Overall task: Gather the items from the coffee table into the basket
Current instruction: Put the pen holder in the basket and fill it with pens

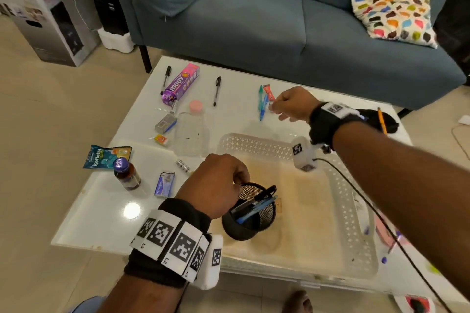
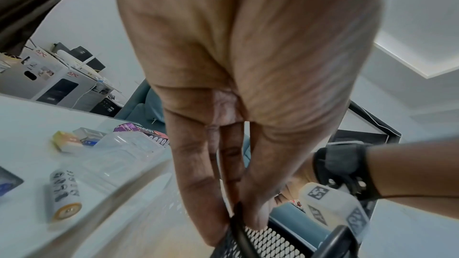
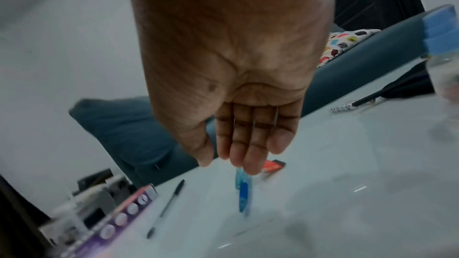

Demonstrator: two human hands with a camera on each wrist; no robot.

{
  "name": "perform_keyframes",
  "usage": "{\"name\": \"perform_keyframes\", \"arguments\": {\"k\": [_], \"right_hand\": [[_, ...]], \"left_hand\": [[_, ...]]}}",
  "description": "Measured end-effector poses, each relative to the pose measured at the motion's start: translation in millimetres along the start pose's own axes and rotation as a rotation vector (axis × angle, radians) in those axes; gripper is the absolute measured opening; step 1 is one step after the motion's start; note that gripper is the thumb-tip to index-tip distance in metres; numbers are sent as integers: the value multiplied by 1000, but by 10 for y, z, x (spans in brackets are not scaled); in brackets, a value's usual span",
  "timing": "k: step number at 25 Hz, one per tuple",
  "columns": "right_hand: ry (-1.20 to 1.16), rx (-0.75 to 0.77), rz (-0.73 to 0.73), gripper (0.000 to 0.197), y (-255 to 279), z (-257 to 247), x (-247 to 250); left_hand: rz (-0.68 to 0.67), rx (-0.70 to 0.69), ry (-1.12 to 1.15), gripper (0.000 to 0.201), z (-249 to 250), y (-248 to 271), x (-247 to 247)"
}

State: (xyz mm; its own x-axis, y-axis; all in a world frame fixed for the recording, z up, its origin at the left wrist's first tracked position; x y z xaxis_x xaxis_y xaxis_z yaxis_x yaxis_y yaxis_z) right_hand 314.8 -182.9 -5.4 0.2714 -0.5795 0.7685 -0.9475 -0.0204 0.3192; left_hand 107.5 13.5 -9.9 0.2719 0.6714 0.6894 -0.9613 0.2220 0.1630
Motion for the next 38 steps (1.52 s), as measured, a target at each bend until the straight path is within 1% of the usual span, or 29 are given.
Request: {"name": "perform_keyframes", "arguments": {"k": [2,3,5,7,8,10,11,12,14,18,19,21,23,25,27,29,31,32,34,36,38], "right_hand": [[119,-106,-96,31,-323,10,-84],[130,-135,-111,30,-437,9,-121],[134,-161,-98,27,-622,-6,-195],[166,-178,-76,29,-776,-15,-309],[178,-189,-77,34,-835,-11,-382],[207,-217,-93,51,-1023,82,-494],[218,-225,-89,56,-1129,131,-515],[225,-230,-91,53,-1220,164,-519],[260,-224,-86,44,-1210,135,-496],[270,-250,-87,50,-1011,92,-483],[301,-237,-90,48,-983,71,-482],[335,-222,-115,38,-915,46,-480],[278,-252,-134,33,-834,71,-414],[144,-284,-117,26,-647,60,-279],[18,-256,-45,21,-363,-9,-62],[-17,-159,60,24,77,-83,173],[-114,-32,158,23,600,-36,296],[-184,29,181,20,881,39,284],[-311,97,202,11,1491,231,175],[-415,113,239,9,1964,391,2],[-534,114,269,9,2238,517,-177]], "left_hand": [[5,-2,2,21,-18,-7,12],[4,2,7,21,-36,-5,15],[-10,11,22,22,-52,8,17],[-20,22,32,22,-63,23,19],[-16,29,34,21,-71,28,18],[-6,37,36,20,-83,23,15],[-5,37,35,20,-90,16,6],[-3,36,33,20,-92,10,3],[-4,40,34,20,-97,6,-4],[-11,40,25,21,-91,7,-14],[-10,40,23,21,-92,5,-16],[-12,44,26,20,-96,-5,-21],[-15,42,32,20,-99,-17,-24],[-17,31,30,20,-106,-25,-30],[-17,19,21,20,-109,-28,-25],[-12,10,26,19,-90,-28,-14],[-7,5,24,18,-70,-23,-3],[-1,5,19,16,-65,-18,5],[16,3,22,13,-40,-6,22],[32,0,39,11,-17,-11,44],[51,9,72,10,8,-19,63]]}}
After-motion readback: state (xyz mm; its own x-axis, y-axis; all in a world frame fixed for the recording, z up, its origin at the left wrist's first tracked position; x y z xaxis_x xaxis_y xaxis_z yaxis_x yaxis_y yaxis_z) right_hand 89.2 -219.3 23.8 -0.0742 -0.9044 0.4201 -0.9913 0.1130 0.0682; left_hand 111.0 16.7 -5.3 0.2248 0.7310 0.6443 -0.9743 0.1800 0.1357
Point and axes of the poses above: each hand's wrist, its own y-axis away from the middle knuckle, its own x-axis out of the back of the hand, z = x × y, the point moved 5 cm from there along -y, towards the middle knuckle, and after that the axes turned 2 degrees about -y, right-handed, at the moved point
